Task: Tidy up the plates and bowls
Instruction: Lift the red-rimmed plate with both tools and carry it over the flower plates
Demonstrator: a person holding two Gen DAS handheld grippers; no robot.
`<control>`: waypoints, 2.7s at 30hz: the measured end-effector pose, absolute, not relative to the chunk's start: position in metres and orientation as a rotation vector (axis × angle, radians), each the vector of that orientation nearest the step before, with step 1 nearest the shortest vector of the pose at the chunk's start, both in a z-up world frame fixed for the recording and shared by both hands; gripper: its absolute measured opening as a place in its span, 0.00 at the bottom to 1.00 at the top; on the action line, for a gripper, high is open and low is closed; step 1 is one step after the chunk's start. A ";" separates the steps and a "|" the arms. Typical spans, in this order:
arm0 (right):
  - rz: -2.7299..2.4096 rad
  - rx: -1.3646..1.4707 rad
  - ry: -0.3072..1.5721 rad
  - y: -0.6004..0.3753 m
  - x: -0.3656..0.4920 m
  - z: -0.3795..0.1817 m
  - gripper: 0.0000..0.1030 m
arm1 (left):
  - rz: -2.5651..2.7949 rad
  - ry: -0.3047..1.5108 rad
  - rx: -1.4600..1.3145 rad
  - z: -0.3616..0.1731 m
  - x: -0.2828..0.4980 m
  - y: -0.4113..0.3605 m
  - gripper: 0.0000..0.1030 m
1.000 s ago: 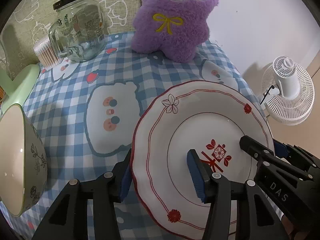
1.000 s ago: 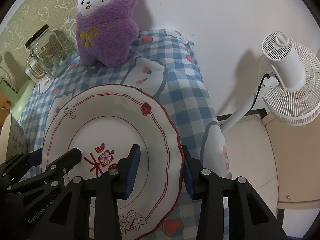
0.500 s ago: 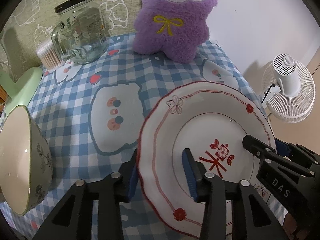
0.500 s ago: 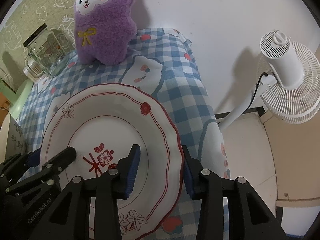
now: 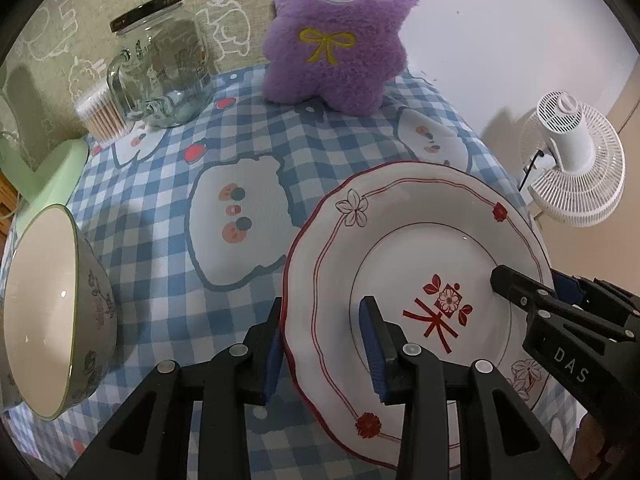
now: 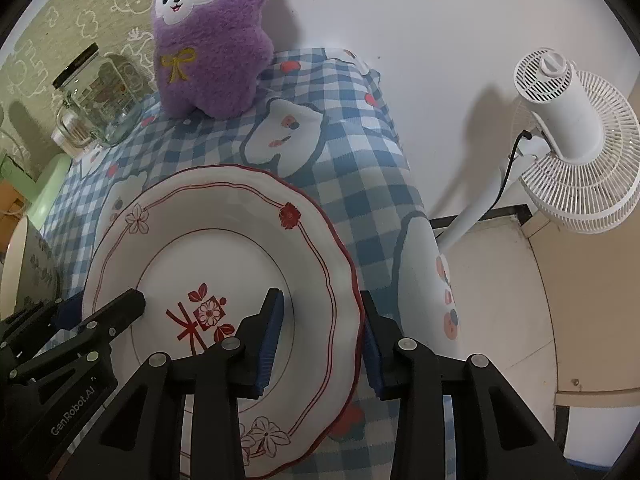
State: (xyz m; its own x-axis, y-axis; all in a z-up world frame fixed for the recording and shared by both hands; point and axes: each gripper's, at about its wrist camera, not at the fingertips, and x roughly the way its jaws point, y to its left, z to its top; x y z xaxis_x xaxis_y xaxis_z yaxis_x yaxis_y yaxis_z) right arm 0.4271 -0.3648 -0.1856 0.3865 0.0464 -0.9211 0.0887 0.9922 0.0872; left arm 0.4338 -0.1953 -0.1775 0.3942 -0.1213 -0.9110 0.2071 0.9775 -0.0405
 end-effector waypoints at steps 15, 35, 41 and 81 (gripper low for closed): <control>-0.031 0.137 1.165 -0.364 0.403 -0.180 0.35 | -0.195 1.137 0.099 -0.172 0.410 -0.193 0.32; -0.063 0.132 1.130 -0.359 0.364 -0.166 0.35 | -0.232 1.106 0.108 -0.161 0.379 -0.189 0.32; -0.054 0.129 1.119 -0.358 0.356 -0.160 0.35 | -0.222 1.103 0.101 -0.156 0.373 -0.187 0.32; -0.070 0.101 0.950 -0.359 0.262 -0.124 0.35 | -0.262 1.001 0.041 -0.128 0.286 -0.184 0.31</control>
